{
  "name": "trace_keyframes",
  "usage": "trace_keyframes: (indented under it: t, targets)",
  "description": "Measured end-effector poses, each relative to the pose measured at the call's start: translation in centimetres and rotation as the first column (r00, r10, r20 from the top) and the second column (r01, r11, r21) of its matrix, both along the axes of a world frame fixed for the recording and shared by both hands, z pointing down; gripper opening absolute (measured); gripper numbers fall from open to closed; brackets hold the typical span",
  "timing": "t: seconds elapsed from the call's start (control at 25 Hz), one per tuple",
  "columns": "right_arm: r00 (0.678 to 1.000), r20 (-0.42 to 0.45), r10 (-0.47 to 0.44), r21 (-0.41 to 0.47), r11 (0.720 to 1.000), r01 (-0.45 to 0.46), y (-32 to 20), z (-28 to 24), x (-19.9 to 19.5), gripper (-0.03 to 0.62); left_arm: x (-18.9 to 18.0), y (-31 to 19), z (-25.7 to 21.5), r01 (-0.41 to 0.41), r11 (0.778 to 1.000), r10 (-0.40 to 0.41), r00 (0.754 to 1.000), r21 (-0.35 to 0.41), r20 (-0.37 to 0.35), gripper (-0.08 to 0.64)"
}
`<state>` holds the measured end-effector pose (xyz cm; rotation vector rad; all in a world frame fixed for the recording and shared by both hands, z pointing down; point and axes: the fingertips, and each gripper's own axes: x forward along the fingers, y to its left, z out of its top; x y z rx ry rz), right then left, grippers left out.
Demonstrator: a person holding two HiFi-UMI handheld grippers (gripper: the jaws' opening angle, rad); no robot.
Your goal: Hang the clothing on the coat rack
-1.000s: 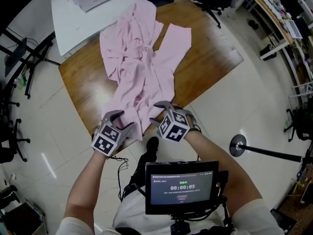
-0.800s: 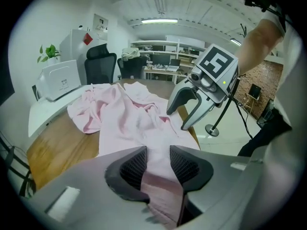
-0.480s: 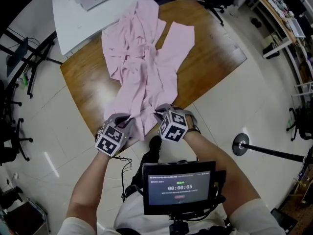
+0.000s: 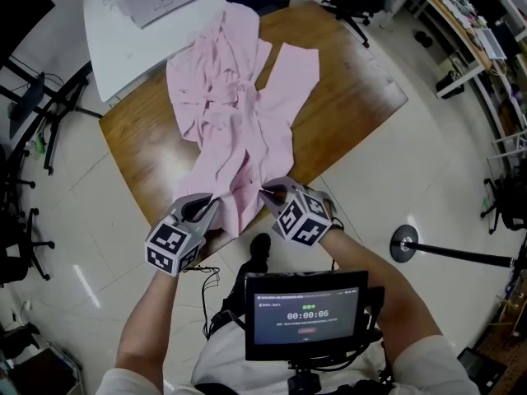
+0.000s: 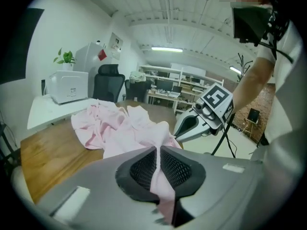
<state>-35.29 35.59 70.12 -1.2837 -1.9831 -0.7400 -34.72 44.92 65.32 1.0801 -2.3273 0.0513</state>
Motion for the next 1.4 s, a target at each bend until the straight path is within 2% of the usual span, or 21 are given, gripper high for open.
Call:
trace_keyframes:
  t: [0.2, 0.4, 0.68, 0.84, 1.0, 1.16, 1.4]
  targets:
    - [0.996, 0.043, 0.079, -0.104, 0.992, -0.074, -1.2, -3.6, -0.4, 0.008, -0.9, 0.1, -3.5, 0.023, 0.991, -0.03, 0.998, 0.129, 0.057, 0.026]
    - [0.982, 0.084, 0.172, -0.194, 0.969, -0.153, -2.8, -7.4, -1.1, 0.009, -1.7, -0.8, -7.1, -0.01, 0.969, -0.017, 0.994, 0.246, 0.108, 0.023]
    - [0.955, 0.151, 0.257, -0.315, 0.928, -0.2, -4.3, -13.4, -2.1, 0.008, -2.6, -2.7, -11.8, -0.088, 0.941, 0.027, 0.982, 0.328, 0.185, 0.02]
    - [0.935, 0.185, 0.302, -0.391, 0.896, -0.212, -4.9, -17.2, -2.6, 0.009, -3.0, -3.5, -15.3, -0.136, 0.915, 0.045, 0.97, 0.38, 0.239, 0.02]
    - [0.907, 0.223, 0.358, -0.47, 0.855, -0.222, -6.1, -21.6, -3.0, 0.009, -3.6, -4.4, -19.1, -0.188, 0.88, 0.061, 0.955, 0.436, 0.289, 0.02]
    - [0.867, 0.295, 0.402, -0.514, 0.831, -0.211, -7.7, -25.5, -3.1, 0.009, -4.1, -4.9, -22.1, -0.22, 0.842, 0.057, 0.944, 0.493, 0.324, 0.02]
    - [0.798, 0.359, 0.484, -0.579, 0.786, -0.217, -10.4, -30.8, -3.2, 0.009, -5.1, -5.9, -26.2, -0.29, 0.811, 0.077, 0.914, 0.508, 0.399, 0.018]
